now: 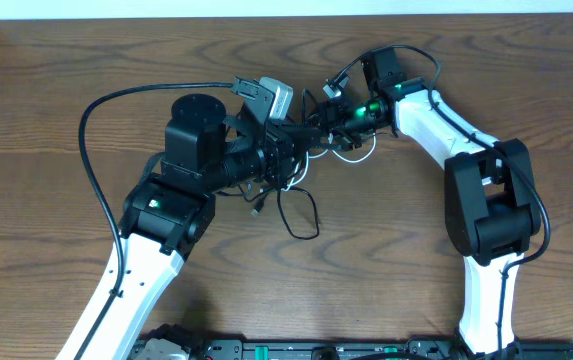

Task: Untangle cables
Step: 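Pull the white cable right with the right gripper, holding black cable left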

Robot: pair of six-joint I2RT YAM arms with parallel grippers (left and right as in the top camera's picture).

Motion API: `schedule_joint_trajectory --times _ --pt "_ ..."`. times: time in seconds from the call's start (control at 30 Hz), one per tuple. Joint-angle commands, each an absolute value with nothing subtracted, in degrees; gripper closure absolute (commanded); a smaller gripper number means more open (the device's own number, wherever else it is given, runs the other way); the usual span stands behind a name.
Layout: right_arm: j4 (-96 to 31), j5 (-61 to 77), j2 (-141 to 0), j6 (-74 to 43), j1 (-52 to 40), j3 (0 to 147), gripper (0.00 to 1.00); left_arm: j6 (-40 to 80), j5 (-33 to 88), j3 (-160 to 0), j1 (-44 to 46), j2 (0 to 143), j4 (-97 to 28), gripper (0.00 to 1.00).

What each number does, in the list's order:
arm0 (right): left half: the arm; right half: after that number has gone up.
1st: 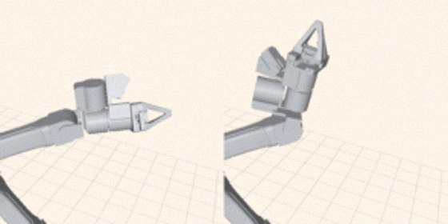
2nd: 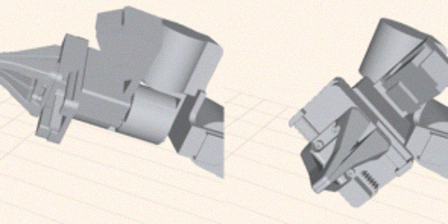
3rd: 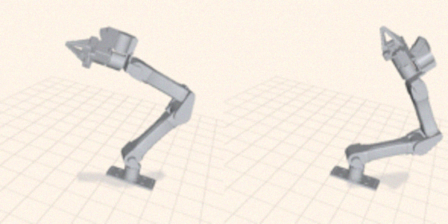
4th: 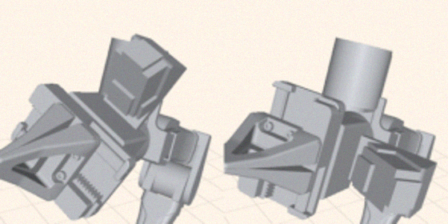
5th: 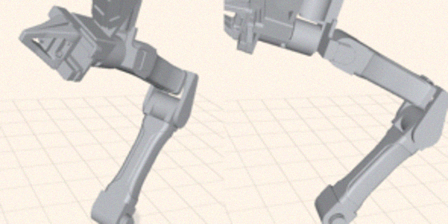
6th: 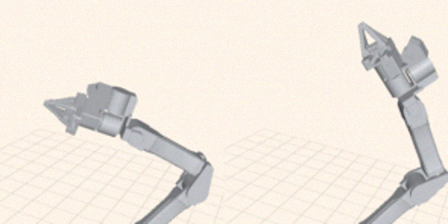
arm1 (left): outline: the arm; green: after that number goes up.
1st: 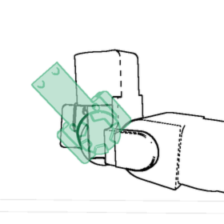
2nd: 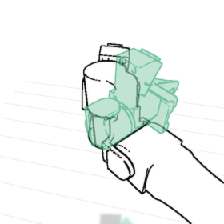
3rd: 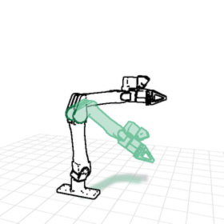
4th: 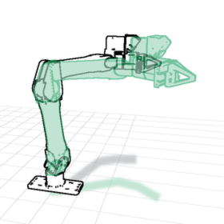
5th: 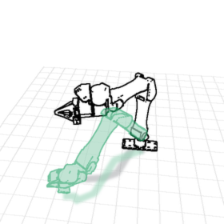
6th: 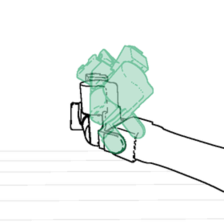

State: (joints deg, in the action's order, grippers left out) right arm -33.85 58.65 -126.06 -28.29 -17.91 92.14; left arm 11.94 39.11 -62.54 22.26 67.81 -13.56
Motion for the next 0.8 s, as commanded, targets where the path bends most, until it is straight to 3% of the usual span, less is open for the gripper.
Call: schedule_joint_trajectory --times 0.0,0.1,0.3,0.47,0.67,0.77 --pt "-33.9 57.1 -126.4 -25.4 -18.0 92.9 0.45 11.2 39.9 -63.0 22.0 67.8 -13.3 0.92" --pt "-33.9 57.1 -126.4 -24.3 -18.0 92.9 0.45 11.2 39.9 -63.0 22.0 67.8 -12.8 0.93" --pt "-31.0 60.3 -126.4 -22.6 -18.0 92.9 0.21 11.2 39.9 -63.0 22.0 67.8 -12.6 0.93" --pt "-29.1 61.7 -126.4 -20.5 -18.7 92.9 0.16 11.4 39.9 -63.0 22.0 67.9 -12.6 0.93" --pt "-29.1 61.4 -126.5 -17.7 -21.6 92.9 0.23 11.7 39.9 -63.0 22.0 68.2 -12.6 0.93" --pt "-32.7 54.9 -126.8 -18.4 -23.5 92.9 0.43 11.7 39.9 -63.0 22.0 68.1 -12.6 0.93"
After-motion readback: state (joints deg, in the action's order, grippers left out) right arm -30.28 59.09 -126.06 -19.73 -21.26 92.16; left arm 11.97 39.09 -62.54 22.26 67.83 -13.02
